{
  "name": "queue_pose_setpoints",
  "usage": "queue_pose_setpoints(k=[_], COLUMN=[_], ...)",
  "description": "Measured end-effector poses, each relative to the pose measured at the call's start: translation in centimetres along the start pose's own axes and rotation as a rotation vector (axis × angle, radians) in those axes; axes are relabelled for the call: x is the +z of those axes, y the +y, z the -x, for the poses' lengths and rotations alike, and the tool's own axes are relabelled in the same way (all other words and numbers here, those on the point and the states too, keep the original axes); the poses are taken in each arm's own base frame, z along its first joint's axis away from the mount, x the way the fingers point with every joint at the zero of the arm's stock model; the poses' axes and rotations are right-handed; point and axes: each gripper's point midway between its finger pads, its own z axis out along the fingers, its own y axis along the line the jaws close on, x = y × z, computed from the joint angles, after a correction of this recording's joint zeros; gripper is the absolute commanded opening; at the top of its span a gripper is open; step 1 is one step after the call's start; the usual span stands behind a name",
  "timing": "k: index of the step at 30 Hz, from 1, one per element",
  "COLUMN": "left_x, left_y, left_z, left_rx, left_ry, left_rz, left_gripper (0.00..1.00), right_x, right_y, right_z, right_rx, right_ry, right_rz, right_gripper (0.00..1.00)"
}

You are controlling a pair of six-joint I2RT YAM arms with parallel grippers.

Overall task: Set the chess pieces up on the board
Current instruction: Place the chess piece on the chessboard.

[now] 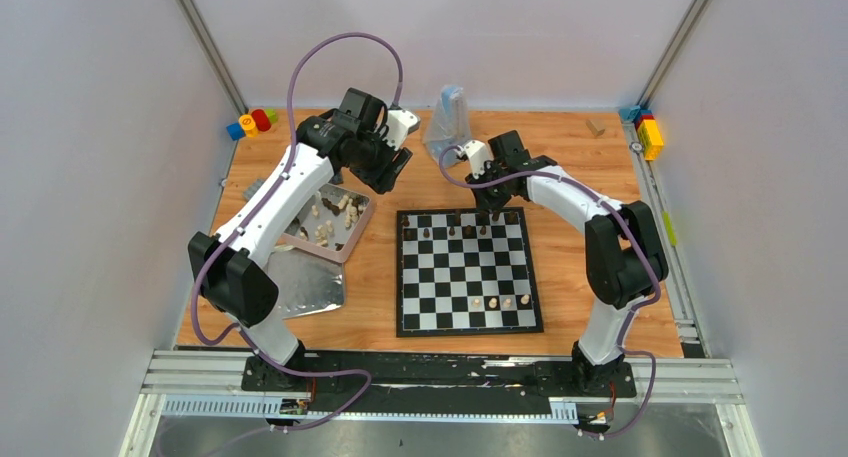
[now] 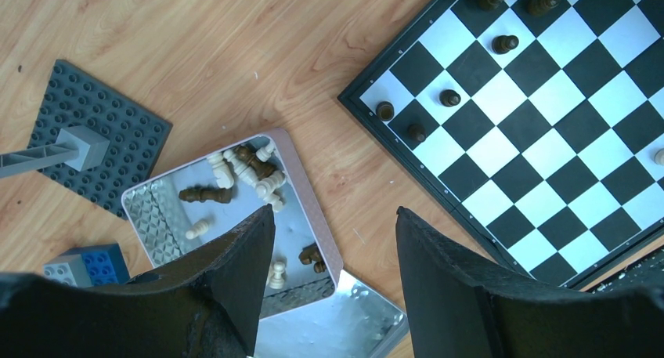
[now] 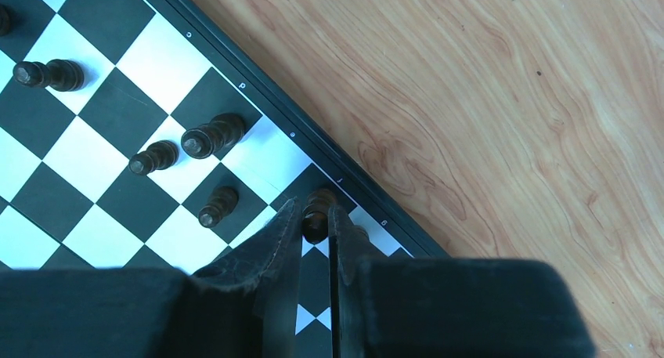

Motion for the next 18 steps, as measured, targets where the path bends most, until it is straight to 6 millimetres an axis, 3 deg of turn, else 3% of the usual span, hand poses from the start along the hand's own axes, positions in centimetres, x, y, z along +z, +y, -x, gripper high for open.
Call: queue_pose_setpoints(k=[18], left_x=[0.15], left_y=[-0.03], left_z=[-0.22], left_rx=[0.002], left_ry=[0.006], left_rz=[-0.002], left_gripper=[0.66], right_x=[-0.02], right_y=[0.01], right_z=[-0.12], right_rx=[0.008], right_ry=[-0.003], right_rz=[0.015], right_gripper=[0.01])
